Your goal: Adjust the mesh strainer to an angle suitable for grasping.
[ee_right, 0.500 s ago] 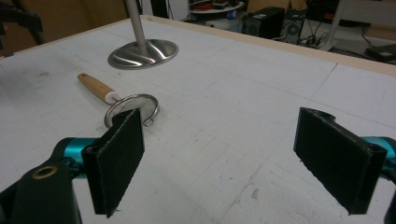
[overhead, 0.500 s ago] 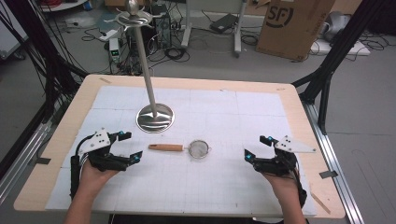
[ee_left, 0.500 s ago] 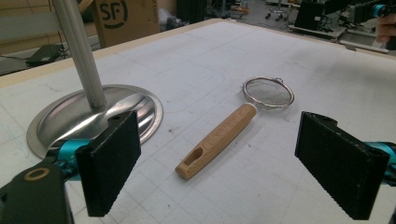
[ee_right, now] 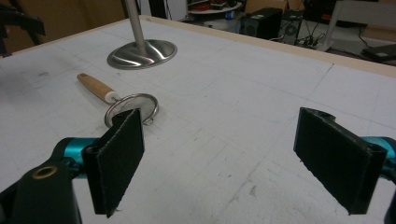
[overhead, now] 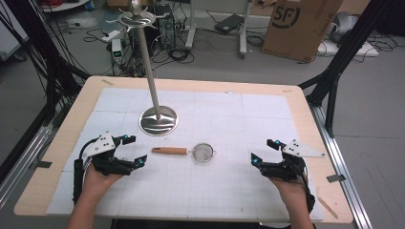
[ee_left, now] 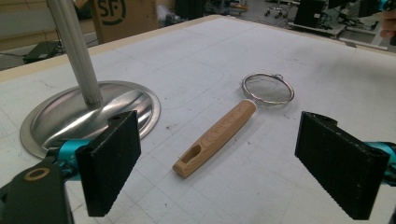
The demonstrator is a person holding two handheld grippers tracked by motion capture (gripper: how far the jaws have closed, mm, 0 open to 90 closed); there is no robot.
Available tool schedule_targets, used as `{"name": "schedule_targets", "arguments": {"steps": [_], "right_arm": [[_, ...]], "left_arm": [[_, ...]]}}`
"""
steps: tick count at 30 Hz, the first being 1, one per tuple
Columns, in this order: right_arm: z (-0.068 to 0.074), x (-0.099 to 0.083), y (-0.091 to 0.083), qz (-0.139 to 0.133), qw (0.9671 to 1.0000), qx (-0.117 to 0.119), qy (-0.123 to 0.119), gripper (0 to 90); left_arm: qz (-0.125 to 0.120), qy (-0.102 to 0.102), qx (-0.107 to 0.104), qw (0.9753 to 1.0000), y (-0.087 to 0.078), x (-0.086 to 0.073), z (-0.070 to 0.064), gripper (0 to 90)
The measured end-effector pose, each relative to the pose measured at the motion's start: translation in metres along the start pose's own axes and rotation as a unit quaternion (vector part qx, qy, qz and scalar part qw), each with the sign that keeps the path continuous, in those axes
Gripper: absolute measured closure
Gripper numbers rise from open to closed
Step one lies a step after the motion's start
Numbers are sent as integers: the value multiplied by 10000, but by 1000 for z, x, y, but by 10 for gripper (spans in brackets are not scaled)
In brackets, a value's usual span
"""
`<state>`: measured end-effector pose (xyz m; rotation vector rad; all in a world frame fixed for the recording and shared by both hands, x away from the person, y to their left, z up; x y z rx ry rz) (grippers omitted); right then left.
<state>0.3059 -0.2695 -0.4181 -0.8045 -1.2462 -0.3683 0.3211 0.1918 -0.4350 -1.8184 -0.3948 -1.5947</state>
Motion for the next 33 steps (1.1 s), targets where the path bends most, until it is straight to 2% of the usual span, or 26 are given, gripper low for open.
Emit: {"name": "schedule_targets", "arguments": {"steps": [6, 11, 17, 23, 33], "right_arm": [[-2, -3, 0, 41, 10000, -6, 53, 150], [-3, -2, -1, 42, 10000, -8, 36, 150], [-7, -1, -7, -30, 9999, -47, 108, 150], [-6, -1, -6, -17, 10000, -25, 94, 150], [-5, -4, -4, 56, 9999, -16, 117, 150]], "left_arm": [[36, -26, -22, 10000, 2, -1, -1, 149], [118, 51, -18, 9999, 6, 0, -3, 149], [239, 158, -46, 9996, 16, 0, -7, 150], [385, 271, -60, 9989, 29, 4, -11, 153], [887, 391, -191, 9951, 54, 8, -17, 179]]}}
Point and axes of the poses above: each handheld gripper's, and its own axes: y roughly forward along the jaws, x roughly out of its top, z roughly to its left, the point moved 5 cm from there along y, roughly forward along the jaws, and after that the axes turned 5 degrees about x, right-handed, at the moved point
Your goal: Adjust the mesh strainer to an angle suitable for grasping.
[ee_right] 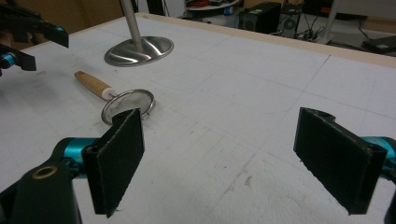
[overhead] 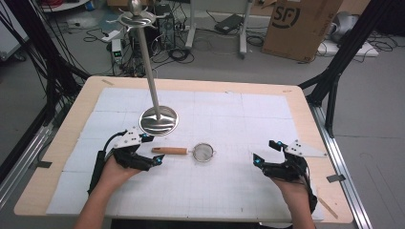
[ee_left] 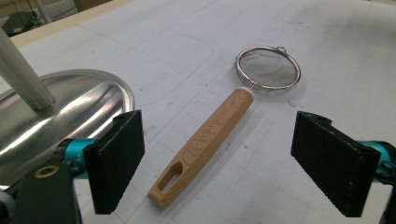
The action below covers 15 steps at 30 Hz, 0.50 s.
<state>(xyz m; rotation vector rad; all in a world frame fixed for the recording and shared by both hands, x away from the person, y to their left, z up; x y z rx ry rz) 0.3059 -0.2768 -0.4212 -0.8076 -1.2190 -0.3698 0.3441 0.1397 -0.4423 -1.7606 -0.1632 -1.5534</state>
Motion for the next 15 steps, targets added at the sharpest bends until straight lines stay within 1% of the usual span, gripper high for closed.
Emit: {"name": "schedule_targets", "arguments": {"steps": [1, 4, 5, 6, 11, 15], "right_arm": [[0, 0, 0, -5, 10000, -1, 5, 150], [0, -1, 1, 23, 10000, 10, 6, 150], [1, -1, 2, 34, 10000, 27, 25, 150], [1, -1, 2, 47, 10000, 44, 32, 150], [0, -3, 4, 67, 10000, 42, 20, 150], [0, -3, 4, 76, 10000, 41, 22, 150]], "left_arm": [[32, 46, 5, 10000, 1, 1, 0, 180], [52, 83, -26, 9999, 5, 7, -1, 185], [118, 113, -29, 9999, 6, 8, -1, 186], [192, 190, -28, 9996, 7, 9, -2, 186], [209, 201, -87, 9995, 15, 16, -4, 188], [372, 269, -109, 9989, 24, 17, -4, 189]]}}
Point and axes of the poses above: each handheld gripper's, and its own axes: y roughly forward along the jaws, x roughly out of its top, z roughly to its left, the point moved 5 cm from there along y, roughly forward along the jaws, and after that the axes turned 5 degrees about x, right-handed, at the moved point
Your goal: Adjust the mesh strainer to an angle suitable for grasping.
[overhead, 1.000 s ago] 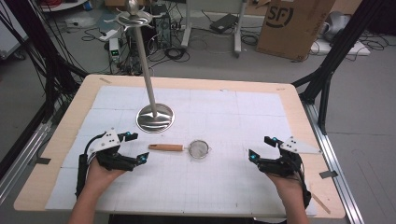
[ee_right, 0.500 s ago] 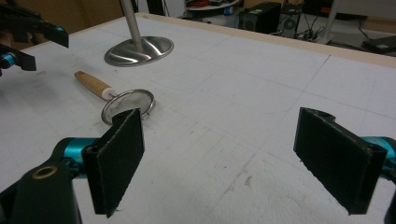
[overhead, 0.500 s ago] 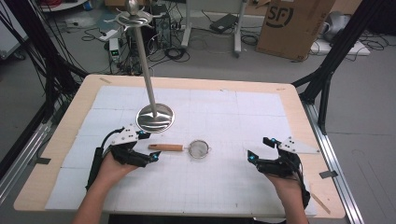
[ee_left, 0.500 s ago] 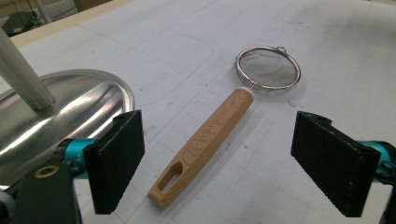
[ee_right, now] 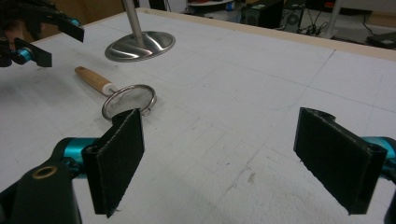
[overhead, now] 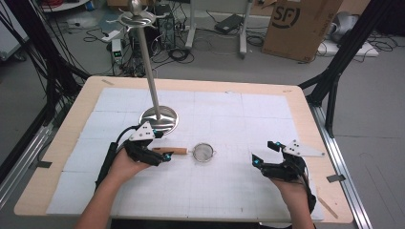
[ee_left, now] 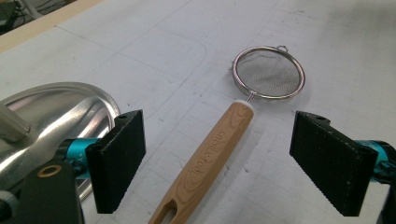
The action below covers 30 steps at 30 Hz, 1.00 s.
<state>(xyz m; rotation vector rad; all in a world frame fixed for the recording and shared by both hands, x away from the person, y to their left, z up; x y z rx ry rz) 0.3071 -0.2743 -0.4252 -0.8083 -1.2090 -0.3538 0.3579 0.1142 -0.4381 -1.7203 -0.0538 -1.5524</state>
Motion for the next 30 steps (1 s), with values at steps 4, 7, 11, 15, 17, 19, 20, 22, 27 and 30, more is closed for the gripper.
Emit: {"name": "schedule_targets", "arguments": {"steps": [4, 7, 11, 15, 17, 19, 20, 22, 27, 30], "right_arm": [[0, -1, 1, 33, 10000, -2, 8, 150], [1, -2, 2, 76, 10000, 22, 16, 150], [1, -2, 3, 76, 10000, 22, 7, 150], [0, -3, 3, 108, 9999, 44, 36, 150], [1, -4, 4, 133, 9999, 52, 35, 150], [1, -4, 5, 161, 9998, 57, 36, 150], [1, -4, 5, 158, 9999, 64, 22, 150], [2, -5, 6, 180, 9998, 62, 20, 150], [2, -6, 7, 202, 9998, 60, 40, 150], [2, -6, 8, 219, 9997, 63, 6, 150]], "left_arm": [[274, 38, 16, 9996, 9, 5, -3, 190], [318, 26, -58, 9995, 17, 10, -5, 191], [579, 59, -63, 9983, 29, 9, -5, 195], [864, 59, 12, 9962, 33, 5, -5, 216], [898, 74, -6, 9959, 35, 4, -6, 221], [908, 98, -18, 9958, 37, 4, -6, 224], [929, 101, -19, 9956, 37, 3, -5, 226], [1017, 108, -22, 9948, 39, 0, -4, 226], [1265, 193, -70, 9918, 45, -7, -3, 226], [1362, 191, -112, 9904, 48, -11, -3, 239]]}}
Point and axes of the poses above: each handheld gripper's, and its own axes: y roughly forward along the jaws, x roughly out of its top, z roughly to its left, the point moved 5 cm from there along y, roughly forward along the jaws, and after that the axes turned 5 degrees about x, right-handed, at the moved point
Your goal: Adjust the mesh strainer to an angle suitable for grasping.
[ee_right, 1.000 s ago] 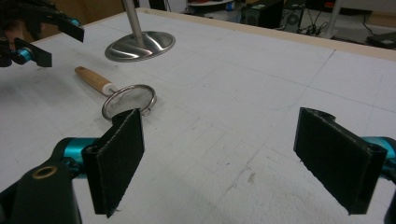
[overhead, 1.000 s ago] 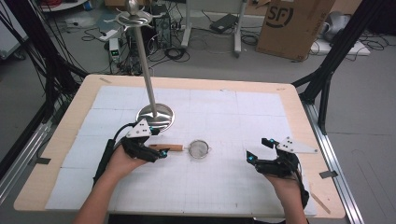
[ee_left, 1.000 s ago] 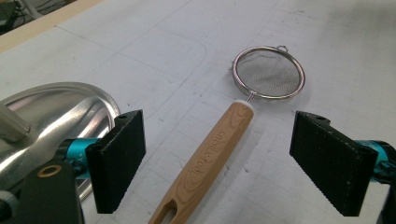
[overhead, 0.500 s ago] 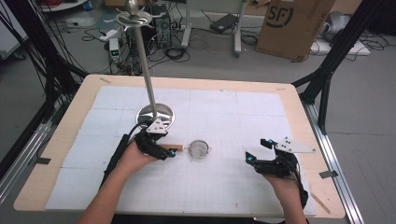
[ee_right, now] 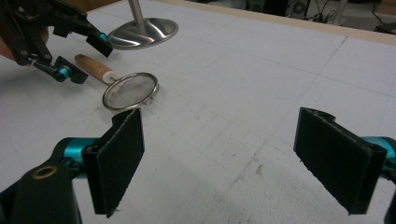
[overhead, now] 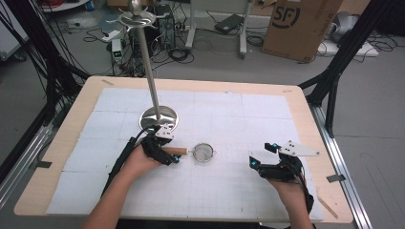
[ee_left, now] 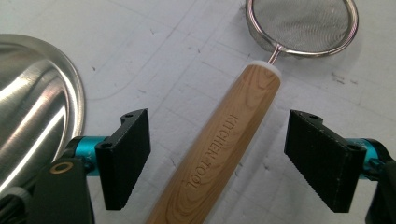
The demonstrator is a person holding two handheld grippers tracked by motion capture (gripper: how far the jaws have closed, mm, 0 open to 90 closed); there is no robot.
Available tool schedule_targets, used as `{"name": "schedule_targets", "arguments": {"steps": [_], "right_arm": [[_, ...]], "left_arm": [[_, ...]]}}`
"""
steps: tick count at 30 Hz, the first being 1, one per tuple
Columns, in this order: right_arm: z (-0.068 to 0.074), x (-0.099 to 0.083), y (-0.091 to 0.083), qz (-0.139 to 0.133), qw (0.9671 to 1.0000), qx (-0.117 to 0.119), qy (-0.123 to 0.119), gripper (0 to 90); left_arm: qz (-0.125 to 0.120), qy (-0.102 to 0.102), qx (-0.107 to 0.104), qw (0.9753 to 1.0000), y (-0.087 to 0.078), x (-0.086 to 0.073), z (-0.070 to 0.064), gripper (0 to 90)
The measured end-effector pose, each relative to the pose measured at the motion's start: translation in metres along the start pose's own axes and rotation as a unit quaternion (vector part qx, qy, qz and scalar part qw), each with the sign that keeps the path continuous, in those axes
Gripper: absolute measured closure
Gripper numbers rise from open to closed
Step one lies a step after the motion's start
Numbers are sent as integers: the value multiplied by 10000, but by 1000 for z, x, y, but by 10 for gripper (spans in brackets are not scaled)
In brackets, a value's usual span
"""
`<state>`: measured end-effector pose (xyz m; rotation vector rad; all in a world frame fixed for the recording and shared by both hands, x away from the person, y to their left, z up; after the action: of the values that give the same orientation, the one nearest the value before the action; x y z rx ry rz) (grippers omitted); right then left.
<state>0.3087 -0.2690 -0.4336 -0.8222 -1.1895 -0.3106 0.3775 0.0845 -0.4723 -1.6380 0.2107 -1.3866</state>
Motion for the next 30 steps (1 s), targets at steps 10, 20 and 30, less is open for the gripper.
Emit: {"name": "schedule_targets", "arguments": {"steps": [10, 20, 30], "right_arm": [[-1, -1, 0, 6, 10000, -13, 27, 150], [-1, -2, 1, 29, 10000, -6, 24, 150], [-1, -2, 1, 29, 10000, 2, 13, 150]], "left_arm": [[153, 203, -239, 9994, -4, -2, -6, 433], [240, 312, -409, 9984, -9, -3, -11, 577], [310, 494, -522, 9969, -12, -3, -18, 668]]}}
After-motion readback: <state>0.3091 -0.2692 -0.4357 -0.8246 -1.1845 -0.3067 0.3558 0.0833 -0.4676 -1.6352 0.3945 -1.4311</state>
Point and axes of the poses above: each handheld gripper's, and its own axes: y roughly forward along the jaws, x roughly out of its top, z roughly to its left, the point moved 5 cm from there along y, roughly forward along the jaws, and after that the axes turned 5 degrees about x, right-handed, at the moved point
